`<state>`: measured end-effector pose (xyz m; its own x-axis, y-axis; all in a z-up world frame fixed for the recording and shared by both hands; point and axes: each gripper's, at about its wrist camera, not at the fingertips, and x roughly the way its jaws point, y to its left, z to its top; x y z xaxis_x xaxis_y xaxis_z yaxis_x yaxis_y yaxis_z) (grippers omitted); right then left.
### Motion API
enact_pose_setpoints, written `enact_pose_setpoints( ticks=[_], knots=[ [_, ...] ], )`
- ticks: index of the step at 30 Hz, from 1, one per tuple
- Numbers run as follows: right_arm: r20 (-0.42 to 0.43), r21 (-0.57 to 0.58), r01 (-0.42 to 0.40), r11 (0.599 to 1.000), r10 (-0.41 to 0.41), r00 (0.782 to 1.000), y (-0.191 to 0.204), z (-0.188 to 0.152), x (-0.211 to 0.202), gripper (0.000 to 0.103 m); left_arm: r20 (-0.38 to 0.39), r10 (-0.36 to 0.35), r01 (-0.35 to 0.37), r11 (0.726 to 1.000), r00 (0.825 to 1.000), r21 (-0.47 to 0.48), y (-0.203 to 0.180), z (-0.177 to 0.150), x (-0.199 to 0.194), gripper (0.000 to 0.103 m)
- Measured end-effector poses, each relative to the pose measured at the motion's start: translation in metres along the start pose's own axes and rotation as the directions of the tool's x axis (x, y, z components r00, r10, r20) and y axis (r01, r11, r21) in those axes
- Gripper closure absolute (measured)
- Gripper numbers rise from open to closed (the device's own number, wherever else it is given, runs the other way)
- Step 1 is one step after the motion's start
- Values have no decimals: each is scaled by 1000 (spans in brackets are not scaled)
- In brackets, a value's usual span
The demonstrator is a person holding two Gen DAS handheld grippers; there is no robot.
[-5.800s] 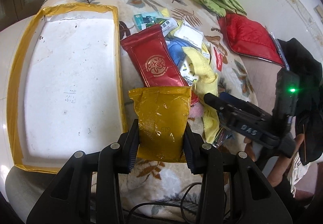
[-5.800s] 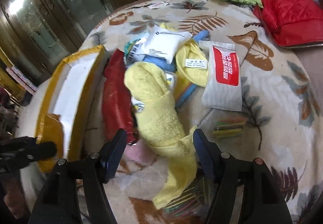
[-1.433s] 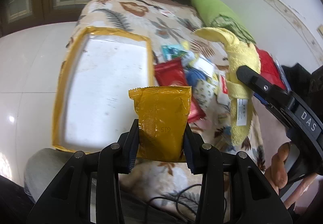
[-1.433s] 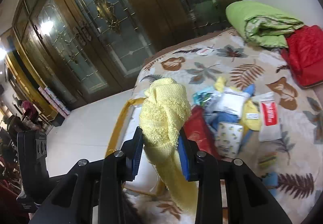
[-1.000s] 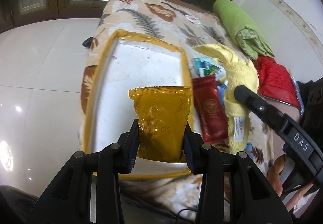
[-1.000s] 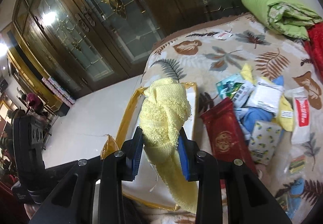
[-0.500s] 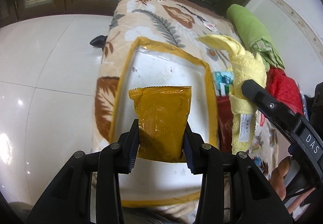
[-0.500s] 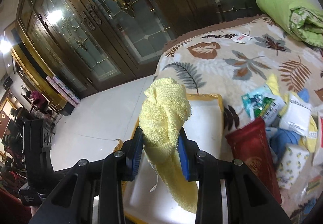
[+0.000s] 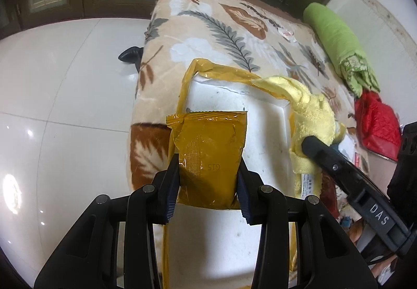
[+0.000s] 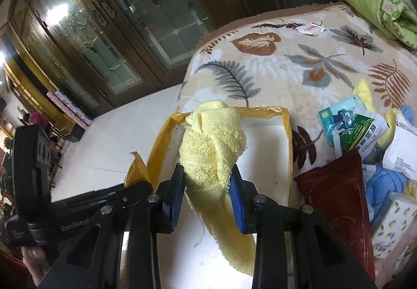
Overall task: Organize soft objects
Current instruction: 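Lower both items into the white tray and open both tools, then grasp the clear bag of coloured sticks with the left tool while the right tool grasps the blue towel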
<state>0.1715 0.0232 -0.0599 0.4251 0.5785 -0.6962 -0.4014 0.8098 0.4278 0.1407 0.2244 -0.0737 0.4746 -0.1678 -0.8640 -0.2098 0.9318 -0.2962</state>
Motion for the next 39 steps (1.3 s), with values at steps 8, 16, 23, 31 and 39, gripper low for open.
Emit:
enact_pose_setpoints(
  ticks=[8,16,23,31,39],
  knots=[
    [-70,28,36,999,-34,997,-14,11,40,70,-113,58,-47,994,992,103,-22,28,58,64],
    [-107,63,67,996,-60,992,-29,5,61,65,-82,-31,35,998,996,57,-9,36,65,63],
    [-44,79,33,996,-29,999,-30,4,30,42,-20,-187,185,981,982,-65,5,40,46,41],
    [43,-43,10,999,-8,999,-13,-18,-43,39,129,-157,175,975,979,-138,-5,-5,-11,41],
    [38,-19,-8,1000,9,999,-43,-64,-118,26,159,-170,178,983,973,-36,-72,-76,-47,41]
  ],
)
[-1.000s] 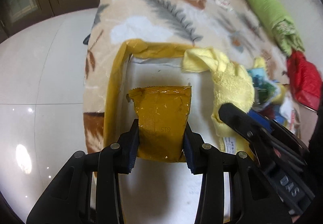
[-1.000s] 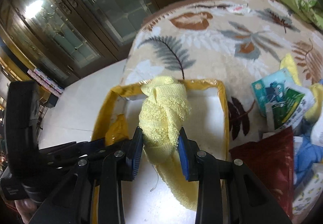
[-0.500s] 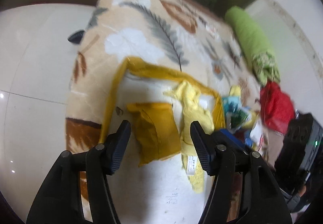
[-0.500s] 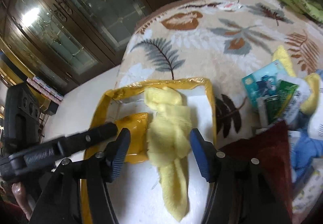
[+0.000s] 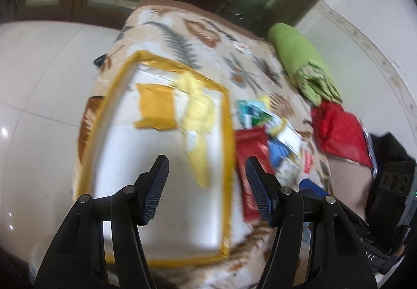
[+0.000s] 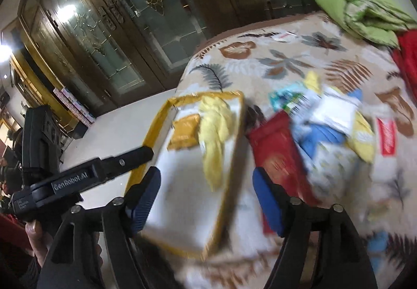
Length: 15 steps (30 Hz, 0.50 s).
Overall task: Organize soft objects
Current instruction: 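Grasp the clear bag of coloured sticks with the left tool while the right tool grasps the blue towel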
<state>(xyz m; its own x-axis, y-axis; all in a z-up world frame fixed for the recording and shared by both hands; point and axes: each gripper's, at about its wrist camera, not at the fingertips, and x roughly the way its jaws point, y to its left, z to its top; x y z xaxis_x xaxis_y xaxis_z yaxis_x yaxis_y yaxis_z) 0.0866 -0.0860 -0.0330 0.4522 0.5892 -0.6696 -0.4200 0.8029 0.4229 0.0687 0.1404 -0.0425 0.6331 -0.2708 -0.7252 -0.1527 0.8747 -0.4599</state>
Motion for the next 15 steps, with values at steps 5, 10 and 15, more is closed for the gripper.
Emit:
enact_pose_setpoints(
  ticks=[5,10,15],
  knots=[
    [6,61,26,998,-26,1000,-33,-25,-43,25,5,-20,20,999,1000,37,-42,-28,-7,41],
    [9,112,91,990,-92,996,-63,-46,-75,25,-20,-41,43,992,999,115,-83,-51,-6,41],
    [5,180,135,974,-138,990,-96,-66,-100,25,-51,-51,57,990,997,129,-105,-65,-4,41]
  ],
)
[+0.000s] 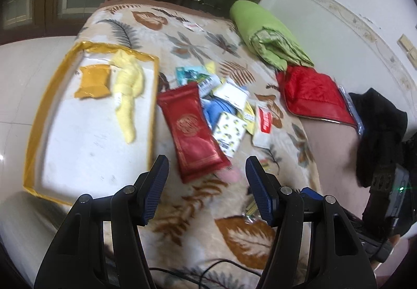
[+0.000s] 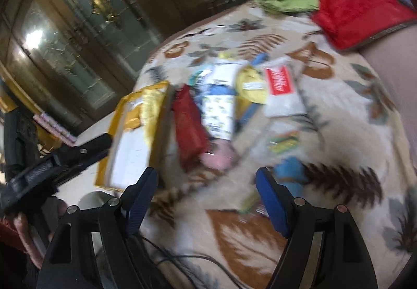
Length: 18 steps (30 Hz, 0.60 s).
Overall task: Organize soft objects
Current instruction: 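Grasp the clear bag of coloured sticks with the left tool while the right tool grasps the blue towel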
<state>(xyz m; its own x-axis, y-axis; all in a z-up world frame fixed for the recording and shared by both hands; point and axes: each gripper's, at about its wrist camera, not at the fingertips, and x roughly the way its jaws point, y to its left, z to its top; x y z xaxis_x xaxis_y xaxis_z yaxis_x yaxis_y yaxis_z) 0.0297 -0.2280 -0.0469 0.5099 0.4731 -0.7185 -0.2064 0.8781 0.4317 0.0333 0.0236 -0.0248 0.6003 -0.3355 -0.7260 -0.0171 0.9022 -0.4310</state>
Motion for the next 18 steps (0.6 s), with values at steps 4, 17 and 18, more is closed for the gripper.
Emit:
enact_pose_setpoints(
  ticks=[4,17,18],
  knots=[
    [-31,54,34,998,-33,999,-27,-10,0,25,-6,1,-1,1000,1000,17,-10,-5,2,41],
    [-60,218,-2,976,16,998,-73,-24,17,29,-121,6,2,998,993,68,-24,-23,44,41],
    [-54,239,-11,971,25,998,-77,-22,18,32,-143,9,2,997,990,76,-26,-24,52,41]
  ],
)
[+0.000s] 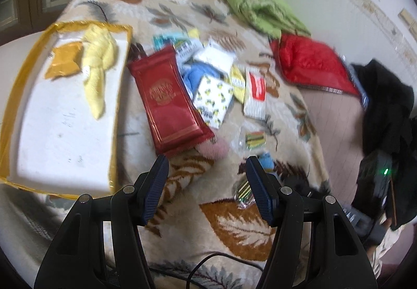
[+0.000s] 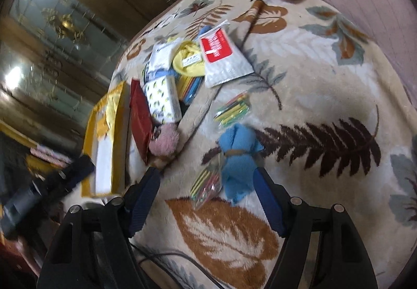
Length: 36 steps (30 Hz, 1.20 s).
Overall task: Organize soft objects
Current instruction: 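Grasp the clear bag of coloured sticks with the left tool while the right tool grasps the blue towel, then carry the stick bag with the left tool while the right tool carries the blue towel over the tray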
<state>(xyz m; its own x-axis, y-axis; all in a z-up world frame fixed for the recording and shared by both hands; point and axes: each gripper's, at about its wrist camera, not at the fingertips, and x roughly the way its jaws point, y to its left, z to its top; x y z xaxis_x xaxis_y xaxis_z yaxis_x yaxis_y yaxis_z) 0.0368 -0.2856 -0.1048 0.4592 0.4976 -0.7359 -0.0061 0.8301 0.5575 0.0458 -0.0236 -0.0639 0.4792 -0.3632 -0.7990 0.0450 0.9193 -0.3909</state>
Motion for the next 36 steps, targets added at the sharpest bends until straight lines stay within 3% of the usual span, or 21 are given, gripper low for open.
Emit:
enact_pose_setpoints(
  ticks=[3,8,12,18,21,25,27,29,34,36],
  knots=[
    [-3,23,4,1000,-4,1000,-4,6,2,36,-34,-8,8,1000,999,-13,1,1,14,41],
    [-29,51,19,998,-18,999,-15,10,11,44,-75,-91,90,996,993,-23,-5,-5,24,41],
    [-61,90,31,995,-26,998,-24,18,22,46,-104,-67,82,985,992,153,-39,-20,34,41],
    [-118,135,38,990,-22,993,-34,24,33,46,-225,-36,117,928,974,355,-78,-33,77,41],
    [-127,150,35,988,-16,992,-37,23,33,49,-252,-21,122,911,967,394,-83,-35,95,41],
    [-150,140,52,989,-31,988,-36,23,36,53,-272,-28,131,920,962,369,-75,-33,110,43],
    [-162,137,68,988,-45,986,-35,22,39,53,-275,-23,128,920,961,370,-73,-34,117,60],
    [-179,138,79,987,-54,982,-35,19,44,59,-282,9,102,920,959,377,-70,-37,125,71],
    [-203,146,77,986,-47,978,-34,17,49,79,-279,-40,132,939,959,318,-54,-33,115,82],
    [-192,108,93,990,-71,979,-25,18,47,81,-269,-47,130,945,962,301,-49,-32,111,84]
  ],
)
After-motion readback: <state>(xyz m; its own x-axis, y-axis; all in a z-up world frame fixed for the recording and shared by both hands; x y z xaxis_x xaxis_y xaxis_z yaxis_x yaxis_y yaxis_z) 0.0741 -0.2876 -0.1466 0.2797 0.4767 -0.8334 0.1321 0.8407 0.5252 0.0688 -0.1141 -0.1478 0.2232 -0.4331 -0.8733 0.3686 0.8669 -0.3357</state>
